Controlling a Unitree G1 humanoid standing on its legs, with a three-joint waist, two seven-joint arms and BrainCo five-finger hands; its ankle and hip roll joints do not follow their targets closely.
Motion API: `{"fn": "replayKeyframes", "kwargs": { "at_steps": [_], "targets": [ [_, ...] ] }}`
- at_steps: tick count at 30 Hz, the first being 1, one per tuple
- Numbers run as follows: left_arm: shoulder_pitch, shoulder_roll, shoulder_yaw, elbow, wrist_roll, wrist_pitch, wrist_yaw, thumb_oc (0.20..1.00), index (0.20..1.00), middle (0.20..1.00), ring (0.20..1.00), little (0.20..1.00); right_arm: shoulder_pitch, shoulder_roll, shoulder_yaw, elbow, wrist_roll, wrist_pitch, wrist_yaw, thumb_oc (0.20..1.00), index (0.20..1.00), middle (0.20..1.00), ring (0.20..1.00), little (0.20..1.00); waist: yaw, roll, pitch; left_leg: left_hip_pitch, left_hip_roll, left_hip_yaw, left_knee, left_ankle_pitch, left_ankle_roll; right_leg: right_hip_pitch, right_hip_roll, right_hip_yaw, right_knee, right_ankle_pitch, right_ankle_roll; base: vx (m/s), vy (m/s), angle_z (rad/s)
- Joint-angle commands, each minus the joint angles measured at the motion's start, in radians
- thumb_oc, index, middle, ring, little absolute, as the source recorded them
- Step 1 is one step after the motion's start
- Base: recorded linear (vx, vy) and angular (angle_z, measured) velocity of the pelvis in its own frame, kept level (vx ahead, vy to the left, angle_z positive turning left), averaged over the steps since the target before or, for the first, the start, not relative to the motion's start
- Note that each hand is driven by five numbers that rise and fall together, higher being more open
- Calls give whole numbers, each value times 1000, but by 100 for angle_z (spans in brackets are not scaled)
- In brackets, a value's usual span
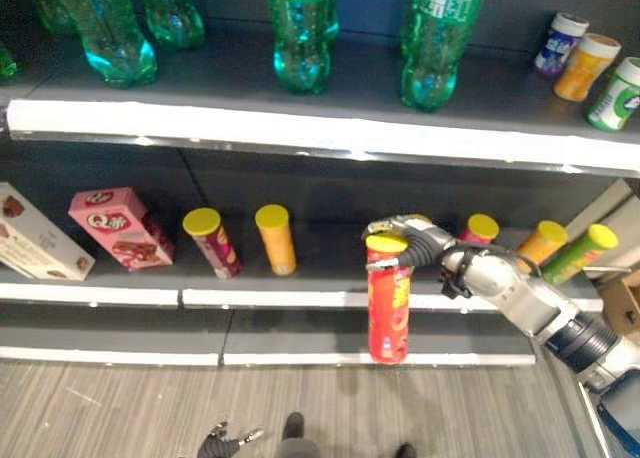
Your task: Put the goods on the table back onto the shelves and tidy them up.
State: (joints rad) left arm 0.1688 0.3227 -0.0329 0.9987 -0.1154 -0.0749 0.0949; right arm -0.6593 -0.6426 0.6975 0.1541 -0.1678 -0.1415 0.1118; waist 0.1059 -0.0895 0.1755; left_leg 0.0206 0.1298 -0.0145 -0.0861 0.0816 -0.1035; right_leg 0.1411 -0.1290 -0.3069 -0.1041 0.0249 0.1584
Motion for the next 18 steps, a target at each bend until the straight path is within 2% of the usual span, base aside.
{"fn": "replayKeyframes", "kwargs": {
  "at_steps": [1, 10, 14, 16, 18],
  "targets": [
    [-57, 51, -15, 24, -34, -14, 17, 1000, 1000, 1000, 1000, 1000, -148, 8, 26, 22, -59, -9, -77, 200, 200, 200, 200, 200, 25, -48, 31, 70, -29, -11, 12, -128, -2, -42, 34, 56, 17, -33, -49, 4, -25, 19],
    [-61, 50, -44, 40, -58, -15, 20, 1000, 1000, 1000, 1000, 1000, -208, 58, 21, 242, -151, 30, -164, 200, 200, 200, 200, 200, 72, -53, 46, 22, -38, -66, 9, -110, -2, -55, 27, 3, 17, -36, -48, 11, -25, 25],
    [-63, 48, -62, 26, -85, -20, 29, 1000, 1000, 1000, 1000, 1000, -244, 88, 1, 353, -192, 59, -224, 200, 200, 200, 200, 200, 91, -54, 61, -3, -43, -85, 7, -99, -2, -70, 27, -14, 17, -34, -45, -26, -8, 27],
    [-67, 47, -76, 11, -101, -23, 35, 1000, 1000, 1000, 1000, 1000, -264, 104, -41, 425, -213, 81, -298, 200, 200, 200, 200, 200, 101, -47, 76, -27, -46, -96, 4, -89, -3, -88, 26, -21, 17, -31, -42, -65, 19, 18],
    [-70, 48, -77, 11, -101, -23, 38, 1000, 1000, 1000, 1000, 1000, -266, 106, -55, 428, -217, 87, -313, 200, 200, 200, 200, 200, 102, -45, 79, -33, -47, -98, 4, -87, -2, -93, 24, -24, 17, -30, -40, -26, 12, 0]
  ]
}}
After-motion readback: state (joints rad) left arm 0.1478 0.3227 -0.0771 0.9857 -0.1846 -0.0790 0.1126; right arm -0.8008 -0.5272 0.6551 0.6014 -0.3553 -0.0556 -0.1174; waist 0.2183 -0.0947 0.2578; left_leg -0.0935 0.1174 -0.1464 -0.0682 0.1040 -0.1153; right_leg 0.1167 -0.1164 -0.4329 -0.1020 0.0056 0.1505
